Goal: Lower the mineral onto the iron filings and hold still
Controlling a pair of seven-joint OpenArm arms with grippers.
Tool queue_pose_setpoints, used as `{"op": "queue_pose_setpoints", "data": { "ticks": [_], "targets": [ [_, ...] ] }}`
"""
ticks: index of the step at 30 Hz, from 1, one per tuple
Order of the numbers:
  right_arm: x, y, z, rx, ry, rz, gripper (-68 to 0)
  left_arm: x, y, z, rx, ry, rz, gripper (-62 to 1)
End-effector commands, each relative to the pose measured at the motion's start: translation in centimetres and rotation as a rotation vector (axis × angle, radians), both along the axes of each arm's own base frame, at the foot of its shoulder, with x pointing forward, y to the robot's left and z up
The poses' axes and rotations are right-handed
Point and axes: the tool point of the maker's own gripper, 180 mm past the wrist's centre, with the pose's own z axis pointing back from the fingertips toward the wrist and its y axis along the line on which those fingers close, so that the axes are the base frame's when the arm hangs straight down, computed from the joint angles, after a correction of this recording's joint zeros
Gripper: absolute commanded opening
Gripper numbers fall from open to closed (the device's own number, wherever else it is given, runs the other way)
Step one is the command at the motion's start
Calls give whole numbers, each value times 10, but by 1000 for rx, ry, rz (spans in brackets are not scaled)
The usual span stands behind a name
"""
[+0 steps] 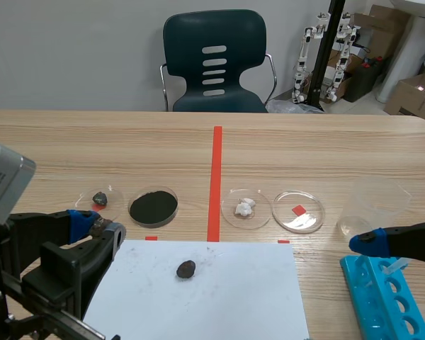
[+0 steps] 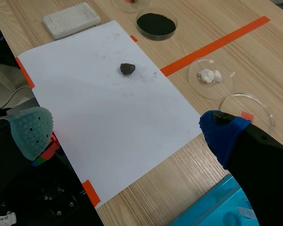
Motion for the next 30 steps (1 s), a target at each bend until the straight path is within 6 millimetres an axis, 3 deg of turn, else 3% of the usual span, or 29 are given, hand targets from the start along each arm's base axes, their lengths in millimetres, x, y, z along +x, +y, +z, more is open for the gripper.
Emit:
{"op": "queue_pose_setpoints", "data": {
  "ticks": [1,30],
  "targets": [
    [1,1,4,13,-10,8,4,3,-1,9,-14,-31,0,-449],
    [1,1,4,13,-10,8,4,5,0,6,0,-16,1,-449]
  ]
}}
